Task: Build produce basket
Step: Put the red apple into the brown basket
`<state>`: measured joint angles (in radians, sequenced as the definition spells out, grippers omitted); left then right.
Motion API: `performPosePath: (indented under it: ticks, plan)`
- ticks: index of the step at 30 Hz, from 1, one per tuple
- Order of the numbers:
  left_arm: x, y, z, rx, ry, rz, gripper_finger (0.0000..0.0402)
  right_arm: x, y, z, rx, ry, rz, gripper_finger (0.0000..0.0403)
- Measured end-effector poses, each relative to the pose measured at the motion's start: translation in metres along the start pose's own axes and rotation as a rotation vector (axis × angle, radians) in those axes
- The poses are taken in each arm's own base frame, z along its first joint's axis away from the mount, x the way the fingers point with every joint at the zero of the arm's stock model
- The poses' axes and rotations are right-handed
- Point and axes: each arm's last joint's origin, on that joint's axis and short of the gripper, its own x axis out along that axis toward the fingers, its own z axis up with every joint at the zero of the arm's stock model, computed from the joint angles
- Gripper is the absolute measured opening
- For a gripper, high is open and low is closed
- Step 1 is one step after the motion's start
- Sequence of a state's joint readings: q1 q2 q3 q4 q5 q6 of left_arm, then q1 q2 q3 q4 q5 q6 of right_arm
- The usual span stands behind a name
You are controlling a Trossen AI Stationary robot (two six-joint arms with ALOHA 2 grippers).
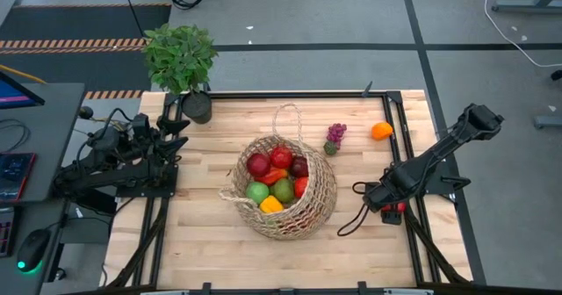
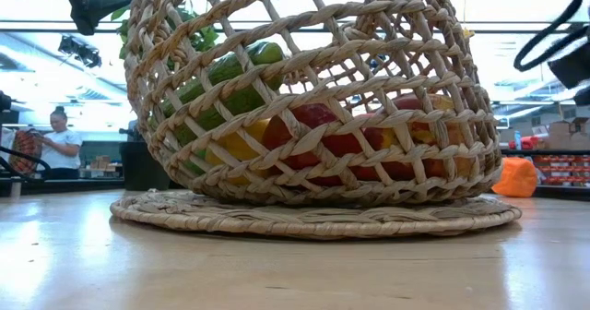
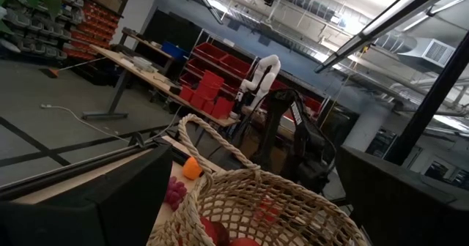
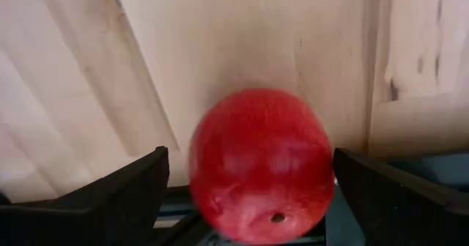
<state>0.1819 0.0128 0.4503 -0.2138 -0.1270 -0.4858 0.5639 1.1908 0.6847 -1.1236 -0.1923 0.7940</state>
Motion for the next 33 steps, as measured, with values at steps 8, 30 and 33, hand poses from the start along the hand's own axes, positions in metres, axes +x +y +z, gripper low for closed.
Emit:
performPosePath:
  ticks: [8, 30, 33]
  plan:
    - [0.0, 0.0, 0.0, 0.0, 0.0, 0.0, 0.039, 0.012, 0.002, 0.004, -0.013, 0.046, -0.046, 0.0387]
    - [0.0, 0.0, 0.0, 0.0, 0.0, 0.0, 0.039, -0.042, 0.025, 0.009, -0.039, 0.014, 0.093, 0.0387]
    - [0.0, 0.0, 0.0, 0.0, 0.0, 0.0, 0.039, -0.039, 0.022, 0.006, 0.043, 0.023, 0.038, 0.0391]
